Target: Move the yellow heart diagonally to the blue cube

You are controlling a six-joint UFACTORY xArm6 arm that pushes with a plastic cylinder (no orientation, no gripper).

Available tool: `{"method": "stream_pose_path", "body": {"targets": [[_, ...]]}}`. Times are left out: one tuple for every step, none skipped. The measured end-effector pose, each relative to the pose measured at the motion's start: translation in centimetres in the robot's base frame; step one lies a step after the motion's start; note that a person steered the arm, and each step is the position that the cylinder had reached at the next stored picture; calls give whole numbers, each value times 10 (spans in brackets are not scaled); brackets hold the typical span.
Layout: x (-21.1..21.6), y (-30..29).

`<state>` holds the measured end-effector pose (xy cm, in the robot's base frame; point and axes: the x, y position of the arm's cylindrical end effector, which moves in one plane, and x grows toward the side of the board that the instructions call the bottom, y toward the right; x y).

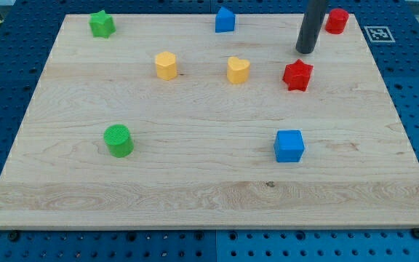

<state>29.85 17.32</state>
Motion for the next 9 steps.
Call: {"method": "stream_pose_path", "body": {"targets": [[0,0],[0,-35],[0,-98],[23,-121],[48,-127],[59,-146],[77,-148],[106,-146],[121,-119]]}}
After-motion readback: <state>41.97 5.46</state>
